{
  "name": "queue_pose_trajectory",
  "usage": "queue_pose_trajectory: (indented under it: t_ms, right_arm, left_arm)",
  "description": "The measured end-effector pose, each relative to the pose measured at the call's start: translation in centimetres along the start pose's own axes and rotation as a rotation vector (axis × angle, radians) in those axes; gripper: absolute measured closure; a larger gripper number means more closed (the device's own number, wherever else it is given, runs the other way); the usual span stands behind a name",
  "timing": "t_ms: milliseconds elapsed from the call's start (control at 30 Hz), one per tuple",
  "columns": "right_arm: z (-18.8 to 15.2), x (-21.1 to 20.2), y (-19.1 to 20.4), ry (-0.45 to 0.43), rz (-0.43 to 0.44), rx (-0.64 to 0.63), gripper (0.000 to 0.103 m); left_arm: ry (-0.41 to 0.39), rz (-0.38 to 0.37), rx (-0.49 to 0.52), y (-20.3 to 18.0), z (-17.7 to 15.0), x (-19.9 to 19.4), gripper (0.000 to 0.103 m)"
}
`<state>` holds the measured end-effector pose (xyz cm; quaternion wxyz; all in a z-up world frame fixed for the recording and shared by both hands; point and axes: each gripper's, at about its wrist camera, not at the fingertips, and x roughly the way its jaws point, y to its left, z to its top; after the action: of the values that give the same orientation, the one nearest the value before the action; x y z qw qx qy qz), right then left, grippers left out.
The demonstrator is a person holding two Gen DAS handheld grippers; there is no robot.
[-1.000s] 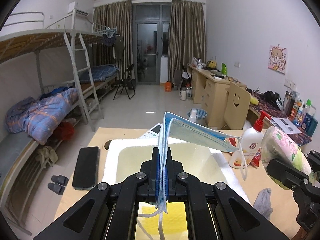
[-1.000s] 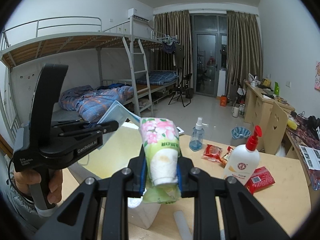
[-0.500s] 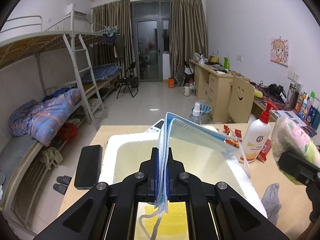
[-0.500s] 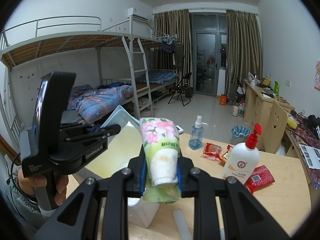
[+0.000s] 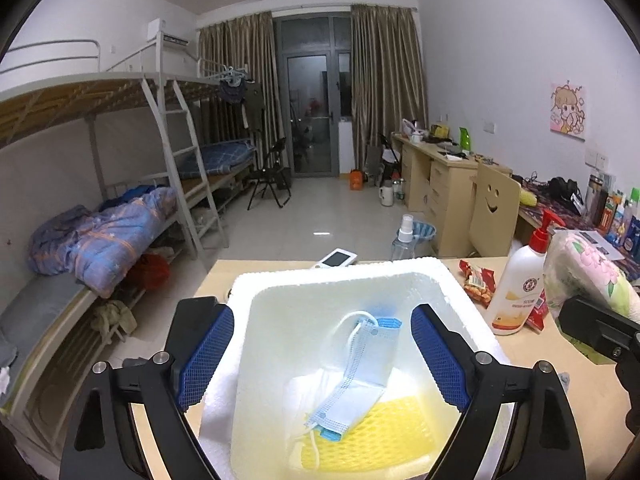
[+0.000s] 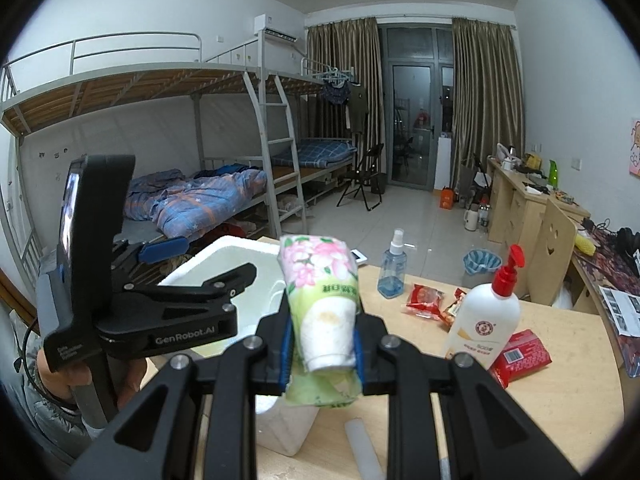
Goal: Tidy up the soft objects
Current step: 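Lower the blue mask into the foam box and open the left gripper, then lower the tissue packet into the foam box and open the right gripper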
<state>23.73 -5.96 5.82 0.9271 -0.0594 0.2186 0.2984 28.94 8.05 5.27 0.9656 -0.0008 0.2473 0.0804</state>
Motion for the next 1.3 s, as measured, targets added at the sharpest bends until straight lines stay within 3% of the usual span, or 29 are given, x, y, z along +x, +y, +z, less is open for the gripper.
queue_pose_trajectory:
  t_ms: [333,533,1300]
  right_arm:
    - [0.2,0.2,0.4,0.004,0.008,-0.004,0.075]
    - [0.4,0.4,1.3,0.003,0.026,-0.008,0.075]
    - [1.1,3.0,5.7,0.031,0.143,-0.053,0.075]
  left_arm:
    - [-0.066,0.039,-0.009,0.6,-0.3,-2.7,0.012]
    - [-0.128,0.08,-0.027,2.1,-0.4,-5.3,0.003]
    - [-0.135,0.208,-0.102,8.5,-2.2,-9.6,0.001]
